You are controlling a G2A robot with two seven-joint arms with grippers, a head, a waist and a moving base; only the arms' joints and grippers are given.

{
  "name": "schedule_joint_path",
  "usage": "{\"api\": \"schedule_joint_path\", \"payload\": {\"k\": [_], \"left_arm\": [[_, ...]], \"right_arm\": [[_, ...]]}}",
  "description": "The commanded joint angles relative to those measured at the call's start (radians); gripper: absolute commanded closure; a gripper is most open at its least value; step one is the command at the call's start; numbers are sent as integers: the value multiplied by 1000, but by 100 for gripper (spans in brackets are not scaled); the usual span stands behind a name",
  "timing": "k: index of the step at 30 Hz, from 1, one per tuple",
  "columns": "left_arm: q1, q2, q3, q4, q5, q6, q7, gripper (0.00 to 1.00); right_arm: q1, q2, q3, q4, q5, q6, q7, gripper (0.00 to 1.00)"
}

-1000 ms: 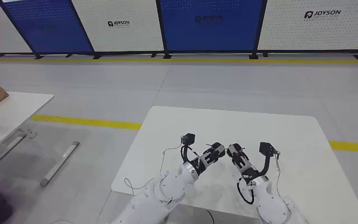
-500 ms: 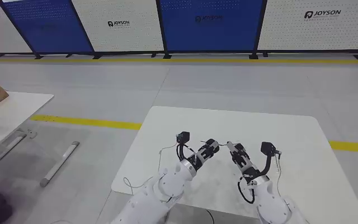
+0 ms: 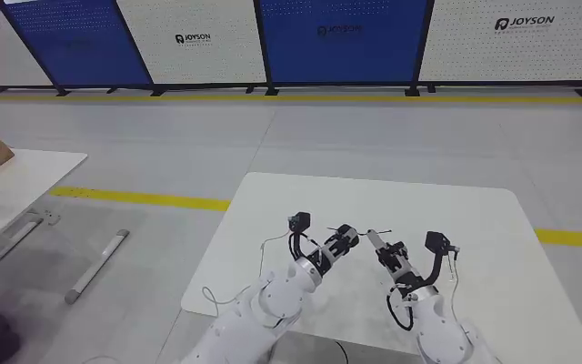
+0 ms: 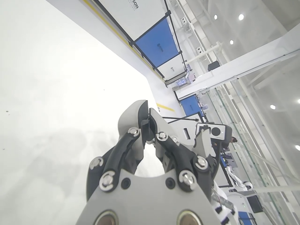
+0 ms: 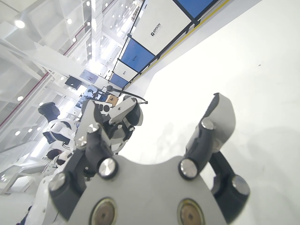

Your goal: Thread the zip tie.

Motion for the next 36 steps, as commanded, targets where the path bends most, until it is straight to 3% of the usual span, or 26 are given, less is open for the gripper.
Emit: {"api": "schedule_joint_path", "payload": {"k": [1, 12, 36], "left_arm": [[2, 0, 0, -4, 0, -1, -2, 100], [18, 1, -7, -28, -8, -18, -27, 100], [11, -1, -1, -36, 8, -32, -65, 100]], "right_arm": [[1, 0, 0, 1, -4, -2, 3, 100], [9, -1, -9, 6, -28, -7, 22, 100], [15, -1, 4, 4, -38, -24, 59, 100]]}}
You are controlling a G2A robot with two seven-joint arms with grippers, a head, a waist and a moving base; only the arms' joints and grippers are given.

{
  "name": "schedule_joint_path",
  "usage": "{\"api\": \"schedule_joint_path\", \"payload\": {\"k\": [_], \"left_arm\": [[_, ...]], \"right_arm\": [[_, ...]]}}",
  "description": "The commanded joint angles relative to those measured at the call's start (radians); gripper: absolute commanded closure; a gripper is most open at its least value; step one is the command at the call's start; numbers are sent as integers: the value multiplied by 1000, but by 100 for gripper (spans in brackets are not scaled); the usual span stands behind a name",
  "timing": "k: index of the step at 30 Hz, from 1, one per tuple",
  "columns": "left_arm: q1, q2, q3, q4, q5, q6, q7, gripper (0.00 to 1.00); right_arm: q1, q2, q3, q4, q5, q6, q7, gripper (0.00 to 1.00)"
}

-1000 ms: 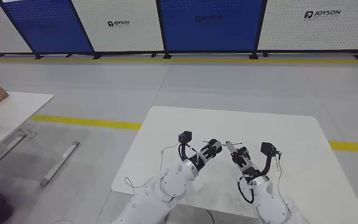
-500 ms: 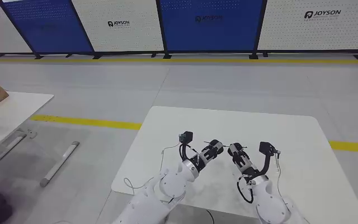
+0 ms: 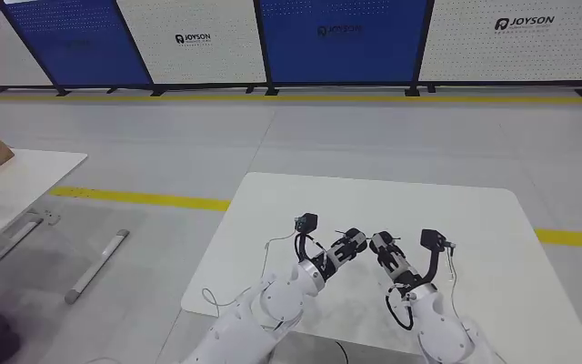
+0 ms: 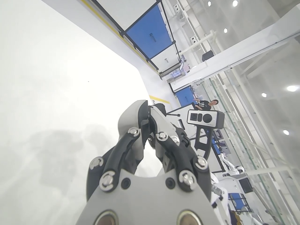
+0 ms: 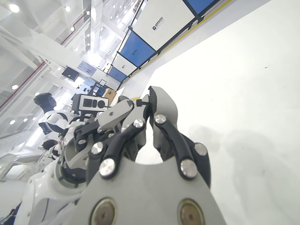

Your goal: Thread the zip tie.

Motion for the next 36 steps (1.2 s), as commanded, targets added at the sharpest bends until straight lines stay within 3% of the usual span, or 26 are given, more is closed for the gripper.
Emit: {"api": "schedule_joint_path", "payload": {"k": [1, 30, 36], "left_arm": [[0, 0, -1, -1, -1, -1, -4, 100], [-10, -4, 7, 5, 7, 4, -21, 100], [-8, -5, 6, 5, 15, 18, 1, 100]], "right_arm": [[1, 0, 1, 1, 1, -1, 4, 100], [8, -1, 8, 13, 6, -10, 20, 100], [7, -1, 8, 14, 6, -13, 19, 100]]}}
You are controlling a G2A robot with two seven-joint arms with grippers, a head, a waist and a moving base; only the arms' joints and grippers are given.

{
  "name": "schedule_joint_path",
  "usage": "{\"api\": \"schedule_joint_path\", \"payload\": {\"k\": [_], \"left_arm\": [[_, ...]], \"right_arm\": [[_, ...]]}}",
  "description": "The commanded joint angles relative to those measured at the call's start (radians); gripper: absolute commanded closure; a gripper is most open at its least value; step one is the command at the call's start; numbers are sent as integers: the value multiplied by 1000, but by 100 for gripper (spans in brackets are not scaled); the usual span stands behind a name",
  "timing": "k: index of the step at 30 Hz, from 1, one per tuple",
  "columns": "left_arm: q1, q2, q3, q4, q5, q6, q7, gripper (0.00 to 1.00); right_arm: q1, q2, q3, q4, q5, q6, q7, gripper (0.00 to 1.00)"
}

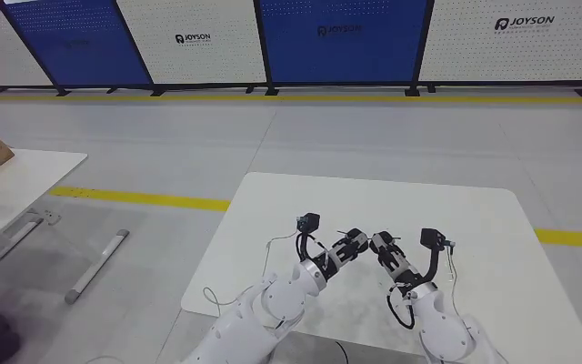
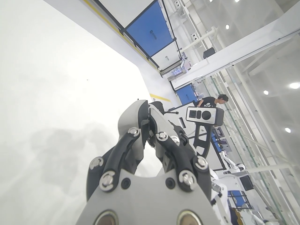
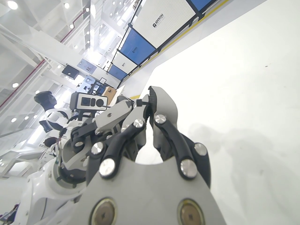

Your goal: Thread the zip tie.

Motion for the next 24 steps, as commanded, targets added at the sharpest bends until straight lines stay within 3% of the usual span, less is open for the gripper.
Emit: {"api": "schedule_joint_path", "payload": {"k": [1, 5, 7, 15, 17, 21, 24], "left_arm": [[1, -1, 1, 0, 1, 5, 4, 100], [1, -1, 1, 0, -2, 6, 4, 69], [1, -2, 1, 0, -7, 9, 0, 66], [0, -3, -4, 1, -22, 3, -2, 74], [3, -3, -6, 0, -22, -4, 4, 86], [6, -2, -11, 1, -24, -6, 4, 98], [6, -2, -12, 5, -24, -4, 4, 100]], "right_arm": [[-1, 0, 0, 0, 0, -1, -1, 100], [-2, 0, 0, -1, -1, 0, -2, 100], [-2, 0, 0, -1, -2, 1, -3, 100], [-2, -2, 2, 6, 3, 14, -14, 100], [0, -2, 7, 11, 8, 19, -18, 100], [2, -2, 16, 17, 17, 21, -20, 100], [2, -2, 19, 15, 18, 19, -20, 100]]}}
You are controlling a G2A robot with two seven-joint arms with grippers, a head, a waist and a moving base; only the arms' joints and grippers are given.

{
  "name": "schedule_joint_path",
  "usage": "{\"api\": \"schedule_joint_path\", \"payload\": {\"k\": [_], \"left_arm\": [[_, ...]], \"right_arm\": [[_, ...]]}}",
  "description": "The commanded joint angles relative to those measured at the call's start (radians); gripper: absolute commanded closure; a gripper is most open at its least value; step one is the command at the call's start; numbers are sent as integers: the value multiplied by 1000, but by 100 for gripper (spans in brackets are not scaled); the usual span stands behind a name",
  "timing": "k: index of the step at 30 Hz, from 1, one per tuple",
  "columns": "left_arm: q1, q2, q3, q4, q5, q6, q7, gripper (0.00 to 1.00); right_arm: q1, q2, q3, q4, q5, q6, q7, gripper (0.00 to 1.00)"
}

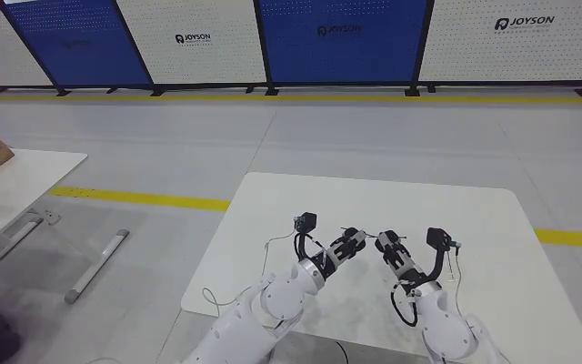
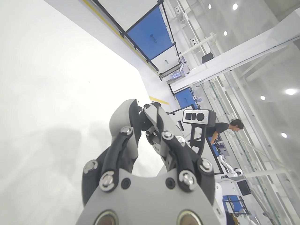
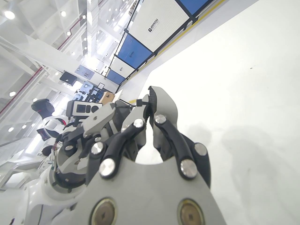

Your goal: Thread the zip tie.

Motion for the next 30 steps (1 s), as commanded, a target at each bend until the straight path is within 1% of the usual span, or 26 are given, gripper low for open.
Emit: {"api": "schedule_joint_path", "payload": {"k": [1, 13, 18, 21, 25, 26, 27, 28, 29, 30], "left_arm": [[-1, -1, 1, 3, 0, 2, 0, 100], [-7, -4, 5, 9, -4, 2, 3, 100], [-3, -3, 10, 4, 10, -9, -3, 100], [3, -2, 10, -2, 19, -23, -3, 100], [8, -2, 3, -3, 11, -23, 6, 100], [8, -2, 1, -2, 6, -21, 8, 84], [7, -2, 1, -1, 5, -20, 6, 73], [7, -2, 1, 0, 5, -20, 4, 69], [7, -2, 1, 0, 6, -21, 3, 62], [8, -2, 2, 0, 7, -22, 3, 60]], "right_arm": [[-1, 0, 1, -2, 0, -1, 0, 100], [-5, 0, -2, -6, -5, -10, 4, 100], [-6, 0, -1, -5, -6, -12, 5, 100], [-6, -1, -1, -3, -6, -13, 5, 100], [-7, -1, -1, -2, -6, -16, 3, 100], [-7, -1, -1, -2, -6, -16, 3, 100], [-8, -1, -1, -2, -6, -17, 1, 100], [-8, -1, -1, -2, -6, -18, 0, 100], [-9, -1, 0, -2, -6, -18, -1, 100], [-9, -1, 0, -2, -5, -18, -2, 100]]}}
